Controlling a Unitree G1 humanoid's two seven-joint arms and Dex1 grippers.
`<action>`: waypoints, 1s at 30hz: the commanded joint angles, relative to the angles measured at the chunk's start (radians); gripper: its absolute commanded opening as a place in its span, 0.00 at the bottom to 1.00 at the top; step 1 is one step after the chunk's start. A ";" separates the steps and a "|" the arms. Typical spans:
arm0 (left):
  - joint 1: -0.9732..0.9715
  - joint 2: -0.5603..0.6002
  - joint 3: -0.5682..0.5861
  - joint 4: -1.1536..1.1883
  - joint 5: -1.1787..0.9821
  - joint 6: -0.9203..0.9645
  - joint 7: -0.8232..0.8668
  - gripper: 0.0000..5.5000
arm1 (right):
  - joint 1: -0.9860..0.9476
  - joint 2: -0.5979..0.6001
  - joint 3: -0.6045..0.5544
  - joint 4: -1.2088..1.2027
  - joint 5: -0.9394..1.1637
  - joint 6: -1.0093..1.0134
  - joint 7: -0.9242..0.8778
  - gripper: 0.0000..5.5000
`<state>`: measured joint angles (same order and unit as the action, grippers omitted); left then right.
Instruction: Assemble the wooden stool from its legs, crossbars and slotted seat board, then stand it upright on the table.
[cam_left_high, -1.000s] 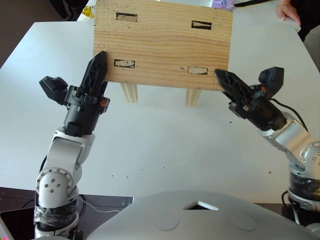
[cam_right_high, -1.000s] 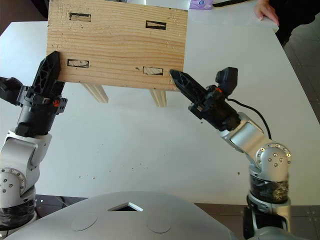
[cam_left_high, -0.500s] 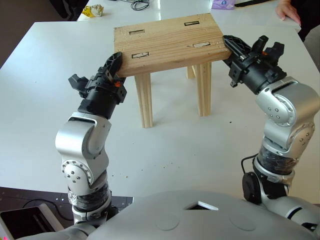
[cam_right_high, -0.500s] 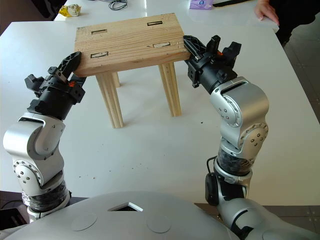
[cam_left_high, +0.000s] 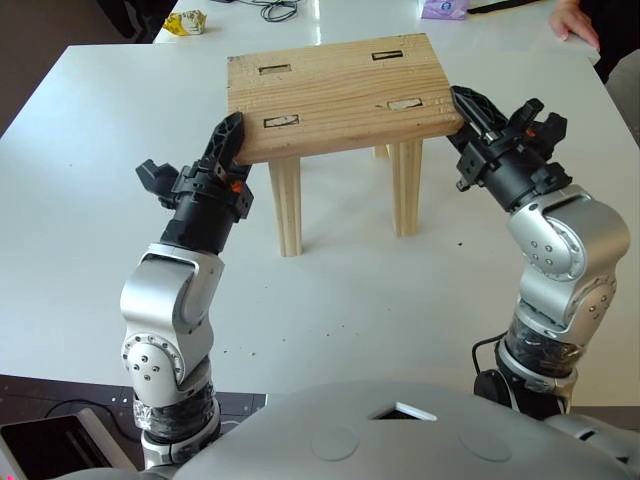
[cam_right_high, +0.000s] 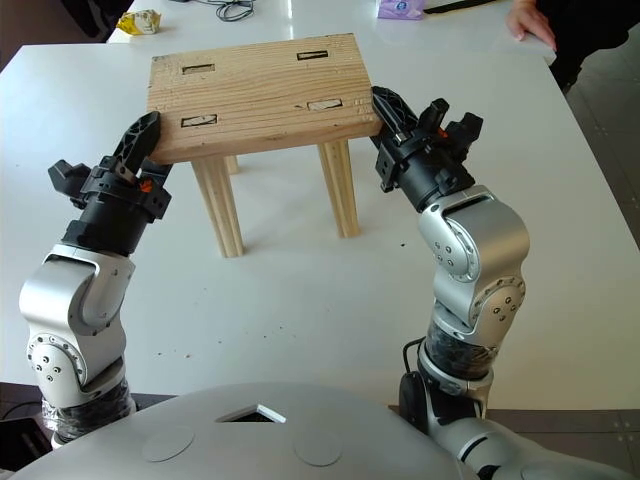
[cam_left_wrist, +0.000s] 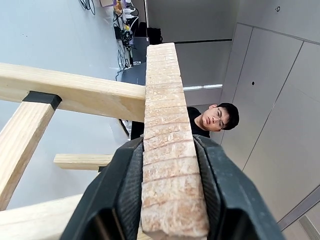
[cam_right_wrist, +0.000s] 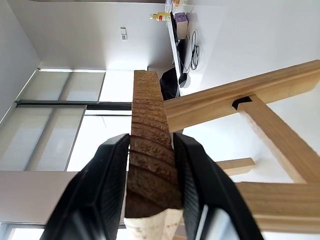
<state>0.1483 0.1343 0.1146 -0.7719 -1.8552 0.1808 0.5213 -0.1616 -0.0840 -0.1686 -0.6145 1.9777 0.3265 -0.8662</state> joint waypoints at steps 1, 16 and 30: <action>0.039 -0.034 0.146 0.057 0.166 -0.112 -0.080 0.25 | 0.076 -0.062 -0.114 0.063 -0.094 -0.062 0.000 0.25; -0.029 -0.067 0.135 0.033 0.293 -0.129 -0.033 0.59 | 0.061 -0.116 -0.090 0.062 -0.198 -0.013 0.211 0.65; -0.190 0.303 0.219 0.243 1.065 -0.031 -0.068 0.59 | -0.204 -0.422 0.133 0.315 -1.102 0.025 0.610 0.70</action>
<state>-0.0036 0.3194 0.3773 -0.5968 -1.0760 0.0757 0.4565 -0.2810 -0.4144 -0.1326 -0.3718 1.1840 0.3879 -0.3471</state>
